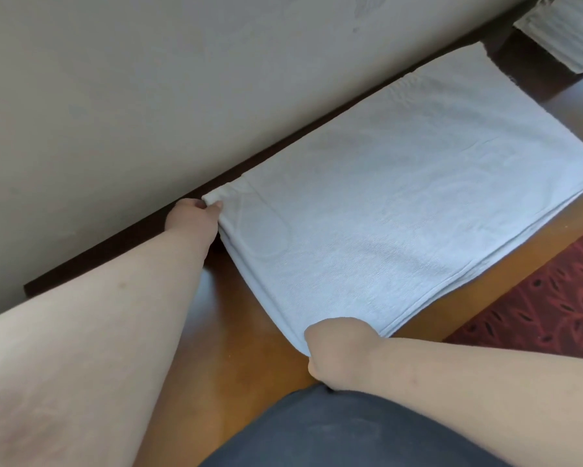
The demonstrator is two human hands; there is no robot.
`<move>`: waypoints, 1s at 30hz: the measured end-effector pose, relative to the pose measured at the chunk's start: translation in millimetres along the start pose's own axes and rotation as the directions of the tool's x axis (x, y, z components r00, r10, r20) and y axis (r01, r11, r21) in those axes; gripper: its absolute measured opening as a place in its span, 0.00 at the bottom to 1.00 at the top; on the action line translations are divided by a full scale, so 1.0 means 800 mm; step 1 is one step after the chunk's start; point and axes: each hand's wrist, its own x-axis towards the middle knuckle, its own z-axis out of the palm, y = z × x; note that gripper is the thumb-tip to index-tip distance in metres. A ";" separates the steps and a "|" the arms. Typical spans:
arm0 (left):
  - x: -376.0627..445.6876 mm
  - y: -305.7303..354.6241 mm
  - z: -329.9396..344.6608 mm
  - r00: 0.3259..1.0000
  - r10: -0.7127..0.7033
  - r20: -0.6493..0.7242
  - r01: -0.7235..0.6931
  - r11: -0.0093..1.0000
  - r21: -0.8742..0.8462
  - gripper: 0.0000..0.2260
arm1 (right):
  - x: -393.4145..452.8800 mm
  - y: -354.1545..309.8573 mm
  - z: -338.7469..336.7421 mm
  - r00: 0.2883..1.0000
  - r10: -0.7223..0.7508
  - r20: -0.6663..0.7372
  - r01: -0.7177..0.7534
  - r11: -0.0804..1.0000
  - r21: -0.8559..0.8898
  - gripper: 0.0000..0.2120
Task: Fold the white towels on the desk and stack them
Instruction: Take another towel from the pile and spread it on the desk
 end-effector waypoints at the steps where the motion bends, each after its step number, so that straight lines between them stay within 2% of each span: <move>1: -0.002 0.001 0.000 1.000 -0.008 0.005 0.008 0.996 -0.088 0.15 | -0.006 0.004 0.000 0.999 -0.016 -0.034 0.017 0.999 0.029 0.13; 4: -0.013 0.012 -0.003 0.999 0.016 -0.042 -0.024 0.976 -0.214 0.16 | -0.032 0.021 -0.003 0.987 -0.043 -0.153 0.062 0.991 0.120 0.13; 8: -0.042 0.044 -0.007 0.963 0.203 -0.178 -0.222 0.970 -0.096 0.13 | -0.077 0.054 -0.007 0.945 0.022 -0.326 0.058 0.970 0.236 0.13; 11: -0.064 0.081 -0.008 0.947 0.228 -0.227 -0.269 0.948 -0.169 0.13 | -0.107 0.084 -0.011 0.933 0.106 -0.344 0.045 0.914 0.403 0.09; 13: -0.077 0.111 -0.007 0.941 0.236 -0.242 -0.284 0.941 -0.186 0.15 | -0.123 0.100 -0.019 0.931 0.136 -0.340 0.078 0.834 0.546 0.10; 15: -0.088 0.139 -0.004 0.940 0.230 -0.251 -0.284 0.937 -0.202 0.13 | -0.133 0.117 -0.029 0.933 0.195 -0.302 0.084 0.699 0.710 0.10; 18: -0.105 0.181 0.009 0.946 0.183 -0.268 -0.248 0.941 -0.231 0.13 | -0.150 0.154 -0.043 0.937 0.238 -0.256 0.077 0.573 0.816 0.03; 21: -0.126 0.223 0.029 0.958 0.126 -0.258 -0.201 0.937 -0.286 0.14 | -0.174 0.205 -0.057 0.934 0.218 -0.282 0.124 0.542 0.831 0.04; 26: -0.171 0.289 0.071 0.945 0.017 -0.327 -0.145 0.917 -0.371 0.16 | -0.204 0.304 -0.090 0.893 0.172 -0.416 0.235 0.611 0.756 0.03; 30: -0.195 0.341 0.100 0.911 -0.038 -0.410 -0.149 0.897 -0.415 0.22 | -0.221 0.371 -0.118 0.843 0.098 -0.529 0.326 0.690 0.647 0.07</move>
